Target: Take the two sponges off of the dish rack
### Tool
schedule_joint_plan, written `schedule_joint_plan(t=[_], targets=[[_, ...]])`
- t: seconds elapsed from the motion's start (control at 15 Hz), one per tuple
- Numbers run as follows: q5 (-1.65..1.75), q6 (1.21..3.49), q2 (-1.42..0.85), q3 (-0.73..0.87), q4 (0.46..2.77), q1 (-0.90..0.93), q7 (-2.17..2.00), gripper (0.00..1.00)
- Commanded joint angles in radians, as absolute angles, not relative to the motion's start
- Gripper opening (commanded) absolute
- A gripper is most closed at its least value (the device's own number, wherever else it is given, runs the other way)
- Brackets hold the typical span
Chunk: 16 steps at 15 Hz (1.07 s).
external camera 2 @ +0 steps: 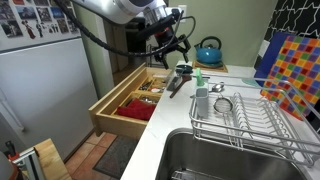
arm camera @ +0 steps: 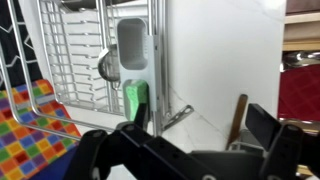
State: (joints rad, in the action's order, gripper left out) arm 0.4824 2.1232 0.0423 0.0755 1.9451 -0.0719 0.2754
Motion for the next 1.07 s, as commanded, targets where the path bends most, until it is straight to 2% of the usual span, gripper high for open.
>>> schedule_joint_plan(t=[0.0, 0.53, 0.6, 0.67, 1.0], targets=[[0.526, 2.114, -0.017, 0.099, 1.898, -0.103, 0.145, 1.00], [0.407, 2.303, -0.114, 0.130, 1.855, -0.132, 0.100, 1.00], [0.379, 2.319, -0.126, 0.130, 1.850, -0.134, 0.112, 0.92], [0.358, 2.335, -0.135, 0.129, 1.847, -0.135, 0.119, 0.73], [0.353, 2.390, -0.150, 0.137, 1.839, -0.136, 0.124, 0.34]])
